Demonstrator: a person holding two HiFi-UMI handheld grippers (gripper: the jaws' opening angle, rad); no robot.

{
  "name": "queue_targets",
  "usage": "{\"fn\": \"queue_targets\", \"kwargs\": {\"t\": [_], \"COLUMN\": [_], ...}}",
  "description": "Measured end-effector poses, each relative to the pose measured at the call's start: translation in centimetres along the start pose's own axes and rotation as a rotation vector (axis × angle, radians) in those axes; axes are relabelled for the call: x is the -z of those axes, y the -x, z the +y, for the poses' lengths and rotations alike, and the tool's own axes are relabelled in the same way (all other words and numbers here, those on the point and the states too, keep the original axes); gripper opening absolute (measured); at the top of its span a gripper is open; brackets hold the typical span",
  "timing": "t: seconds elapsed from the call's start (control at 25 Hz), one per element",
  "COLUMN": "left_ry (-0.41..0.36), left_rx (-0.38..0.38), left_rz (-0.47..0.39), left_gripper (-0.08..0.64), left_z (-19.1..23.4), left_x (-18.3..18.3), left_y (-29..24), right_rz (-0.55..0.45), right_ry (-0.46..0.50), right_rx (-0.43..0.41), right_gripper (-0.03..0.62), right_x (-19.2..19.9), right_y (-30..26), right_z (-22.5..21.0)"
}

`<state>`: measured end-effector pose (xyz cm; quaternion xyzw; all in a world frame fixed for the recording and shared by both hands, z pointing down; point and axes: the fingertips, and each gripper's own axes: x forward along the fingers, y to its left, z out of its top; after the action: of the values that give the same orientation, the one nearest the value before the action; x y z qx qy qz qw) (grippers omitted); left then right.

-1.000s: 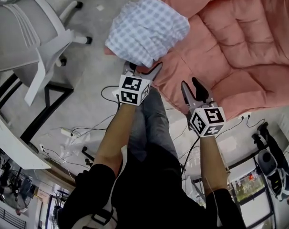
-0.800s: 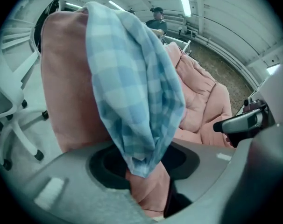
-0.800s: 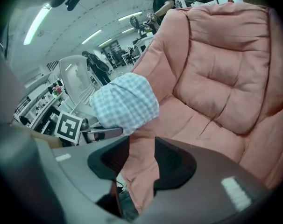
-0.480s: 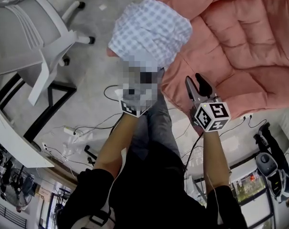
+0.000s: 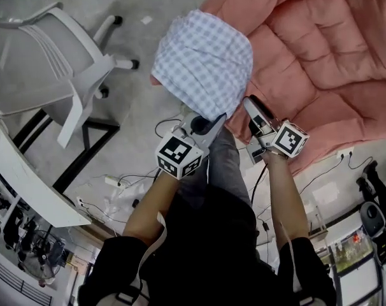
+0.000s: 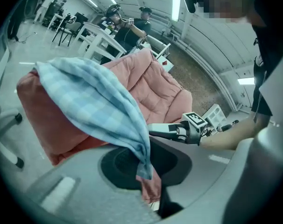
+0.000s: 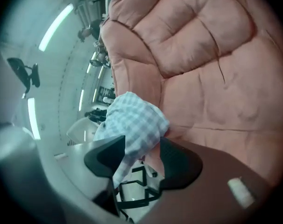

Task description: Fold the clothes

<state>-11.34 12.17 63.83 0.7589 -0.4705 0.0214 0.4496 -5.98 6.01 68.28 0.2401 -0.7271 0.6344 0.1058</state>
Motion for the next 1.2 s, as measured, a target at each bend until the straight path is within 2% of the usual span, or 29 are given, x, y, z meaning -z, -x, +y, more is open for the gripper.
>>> {"fn": "queue_targets", "kwargs": {"t": [0.12,0.28,0.36,0.52,0.76,0.88,1.0,1.08,1.2], "left_ry": [-0.012,-0.012,-0.011,-0.024,-0.009,0.004,0.005,-0.007,-0.014], "left_rx": [0.006,0.016,0.015,0.019,0.032,0.040,0.033,0.024,0.010], "left_rz": [0.026,0.041,0.048,0.077,0.074,0.068,0.069,0.074,0.081], "left_gripper": [0.048,0.048,0.048,0.048,0.048,0.048,0.048,0.048,0.048], "left_z": [-0.4,-1.2,-1.3,-1.3,-1.8,-1.6,-1.2,-1.0,-0.7], "left_x": [-0.2,-1.0,-1.1,-0.9,-1.3,-1.2,-0.8,-0.6,-0.1], "left_y": [0.2,0.5,0.4,0.3,0.9,0.9,1.3,1.4,1.4], "right_rz": [-0.021,-0.083,-0.109,-0.161,-0.205,-0.236,-0.248,-0.258,-0.272], "right_ry": [-0.126,-0.503,-0.646,-0.820,-0.866,-0.854,-0.812,-0.763,-0.661], "right_rx": [-0.087,-0.259,-0.329,-0.477,-0.614,-0.628,-0.604,-0.549,-0.476], "right_gripper": [0.258,0.344,0.359,0.373,0.371,0.331,0.270,0.170,0.086], "right_x": [0.0,-0.5,-0.2,0.0,-1.3,-2.6,-3.5,-4.0,-5.1], "right_y": [-0.7,-1.7,-2.4,-3.9,-6.0,-5.8,-5.4,-4.9,-3.8], "right_z": [-0.6,-2.4,-3.1,-3.6,-1.5,-1.5,-1.7,-2.1,-2.1]}}
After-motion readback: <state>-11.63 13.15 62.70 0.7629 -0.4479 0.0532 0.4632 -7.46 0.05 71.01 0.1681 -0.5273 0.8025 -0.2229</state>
